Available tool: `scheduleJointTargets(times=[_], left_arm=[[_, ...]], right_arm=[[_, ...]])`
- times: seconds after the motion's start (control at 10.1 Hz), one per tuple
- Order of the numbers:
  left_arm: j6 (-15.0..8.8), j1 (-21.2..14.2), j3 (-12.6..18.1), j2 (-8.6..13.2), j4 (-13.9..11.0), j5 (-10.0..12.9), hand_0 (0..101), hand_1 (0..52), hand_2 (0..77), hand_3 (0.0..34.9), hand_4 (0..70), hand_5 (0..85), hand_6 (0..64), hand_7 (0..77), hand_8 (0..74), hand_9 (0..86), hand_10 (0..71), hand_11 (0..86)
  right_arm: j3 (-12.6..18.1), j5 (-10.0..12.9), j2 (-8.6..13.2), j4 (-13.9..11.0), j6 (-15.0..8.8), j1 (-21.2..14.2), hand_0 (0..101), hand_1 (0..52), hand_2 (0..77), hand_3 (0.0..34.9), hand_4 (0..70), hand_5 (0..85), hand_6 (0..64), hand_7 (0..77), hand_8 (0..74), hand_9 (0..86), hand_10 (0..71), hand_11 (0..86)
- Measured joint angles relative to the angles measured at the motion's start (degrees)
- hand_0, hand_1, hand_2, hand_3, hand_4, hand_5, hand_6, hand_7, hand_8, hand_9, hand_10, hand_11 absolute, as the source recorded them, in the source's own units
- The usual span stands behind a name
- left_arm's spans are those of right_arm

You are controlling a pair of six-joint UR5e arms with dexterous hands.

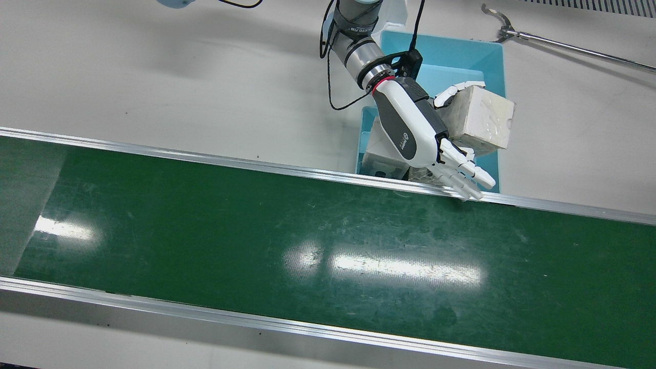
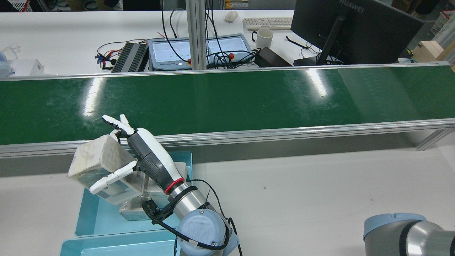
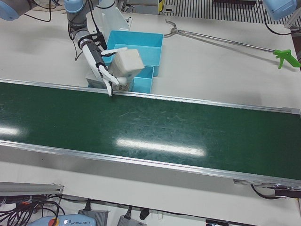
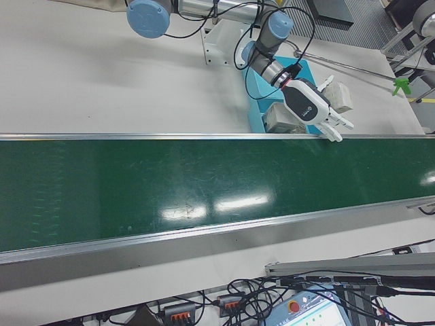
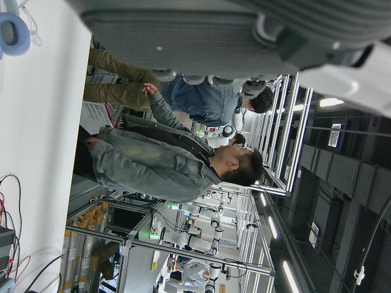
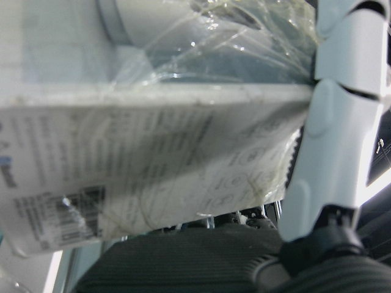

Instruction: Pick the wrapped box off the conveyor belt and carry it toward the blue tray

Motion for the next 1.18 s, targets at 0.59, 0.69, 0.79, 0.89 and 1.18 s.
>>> scheduleJointTargets(times=[0.59, 0.69, 0.79, 0.89, 1.18], left_arm=[[0.0, 0.0, 0.0, 0.0, 0.0, 0.0, 0, 0.0, 0.5, 0.0, 0.5, 1.1, 0.5, 0.5, 0.5, 0.0, 0.0, 0.5], [0.0, 0.0, 0.0, 0.0, 0.0, 0.0, 0, 0.0, 0.5, 0.0, 0.5, 1.1, 0.0, 0.5, 0.5, 0.0, 0.5, 0.5], [0.0, 0.0, 0.0, 0.0, 0.0, 0.0, 0, 0.0, 0.5, 0.0, 0.5, 1.1, 0.0, 0.5, 0.5, 0.0, 0.5, 0.5], [0.0, 0.0, 0.0, 0.0, 0.0, 0.0, 0, 0.0, 0.5, 0.0, 0.5, 1.1, 0.5, 0.5, 0.5, 0.5, 0.5, 0.0], [0.0, 0.0, 0.0, 0.0, 0.0, 0.0, 0, 0.0, 0.5, 0.0, 0.5, 1.1, 0.5, 0.5, 0.5, 0.0, 0.5, 0.5]], right_arm=[[10.8, -2.4, -4.7, -0.7, 0.2, 1.2, 47, 13.1, 7.6, 12.9, 13.1, 14.7, 4.4, 23.5, 0.0, 0.0, 0.0, 0.5], [15.1, -2.4, -7.2, -2.3, 0.6, 2.6, 52, 22.9, 11.4, 13.0, 19.1, 21.8, 10.4, 29.5, 7.6, 1.1, 0.0, 0.5], [19.5, -2.4, -9.8, -5.3, 1.8, 4.4, 52, 22.9, 11.4, 13.0, 19.1, 21.8, 10.4, 29.5, 7.6, 1.1, 0.0, 0.5], [22.7, -2.4, -12.2, -8.7, 4.7, 6.3, 57, 30.5, 20.2, 10.8, 26.7, 31.6, 18.5, 37.6, 15.3, 11.4, 0.0, 1.1], [27.0, -3.3, -20.8, -14.4, 16.5, 15.7, 60, 25.6, 39.8, 2.7, 29.5, 52.9, 33.3, 53.5, 30.0, 29.5, 21.3, 19.6]])
